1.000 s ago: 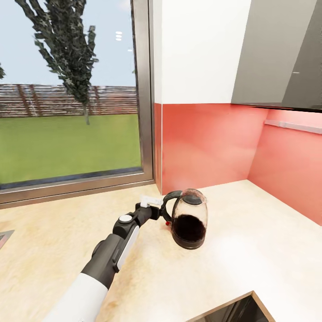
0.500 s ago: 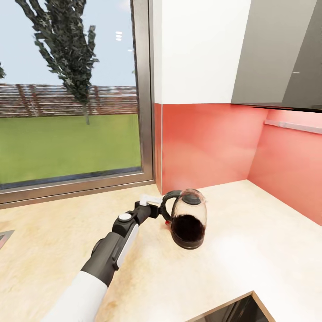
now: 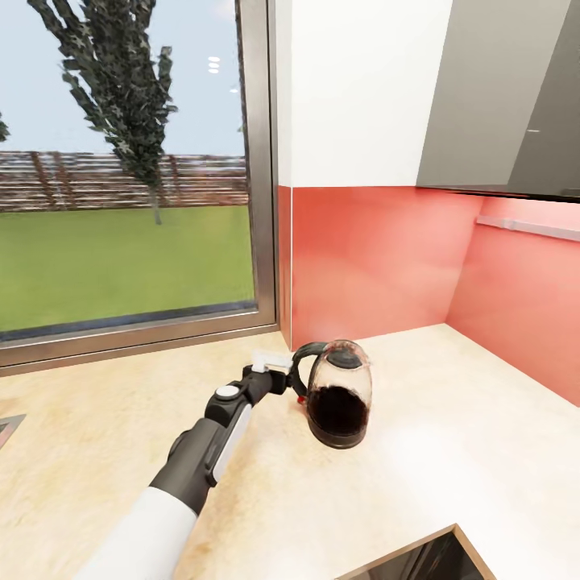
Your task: Set up a coffee station on the kitchen countertop: keep the coffee maker on the countertop, move the bottle of coffee from the kitchen shelf to the counter next to the coffee maker, place a paper coffee filter on top of the coffee maker, put the saucer next to the coffee maker with the coffee cup on the saucer, and place the electric kettle next to the coffee maker.
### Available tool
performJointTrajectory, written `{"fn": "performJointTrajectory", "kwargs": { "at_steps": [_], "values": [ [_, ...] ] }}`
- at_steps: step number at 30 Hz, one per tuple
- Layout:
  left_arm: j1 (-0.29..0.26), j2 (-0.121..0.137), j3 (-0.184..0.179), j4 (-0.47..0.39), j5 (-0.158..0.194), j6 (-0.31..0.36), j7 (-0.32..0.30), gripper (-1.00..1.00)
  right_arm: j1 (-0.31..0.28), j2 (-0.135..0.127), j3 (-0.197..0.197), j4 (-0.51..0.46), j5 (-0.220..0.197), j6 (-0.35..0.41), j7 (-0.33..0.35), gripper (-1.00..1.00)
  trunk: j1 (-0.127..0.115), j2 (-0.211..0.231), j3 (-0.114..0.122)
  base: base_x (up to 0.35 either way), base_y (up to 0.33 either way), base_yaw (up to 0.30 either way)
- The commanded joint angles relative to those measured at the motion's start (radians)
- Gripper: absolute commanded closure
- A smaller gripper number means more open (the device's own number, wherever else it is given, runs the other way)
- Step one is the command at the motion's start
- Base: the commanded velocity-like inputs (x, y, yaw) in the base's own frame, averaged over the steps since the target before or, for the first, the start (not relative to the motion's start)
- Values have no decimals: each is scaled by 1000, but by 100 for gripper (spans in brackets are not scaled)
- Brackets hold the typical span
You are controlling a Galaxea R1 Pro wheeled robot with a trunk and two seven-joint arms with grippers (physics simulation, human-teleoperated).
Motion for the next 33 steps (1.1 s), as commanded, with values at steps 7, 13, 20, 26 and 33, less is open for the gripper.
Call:
{"fn": "performJointTrajectory", "kwargs": {
  "at_steps": [7,13,20,26,33],
  "values": [
    [-20,-1,-3,94,87,-85,1,-100,-1,0,8,0,-3,0,3,-100,0,-1,-1,0,0,0],
    [-31,-1,-6,111,94,-100,2,-100,-1,0,8,0,-3,0,3,-100,0,-1,-1,0,0,0],
    [-64,-1,-5,145,95,-101,2,-100,0,0,7,0,-3,0,3,-100,0,-1,-1,0,0,0],
    [-89,-1,-3,162,104,-102,2,-100,-1,0,8,0,-3,0,3,-100,0,-1,-1,0,0,0],
    [-117,-1,-6,230,180,-114,1,-100,-1,0,7,0,-3,0,3,-100,0,-1,-1,0,0,0]
  ]
}}
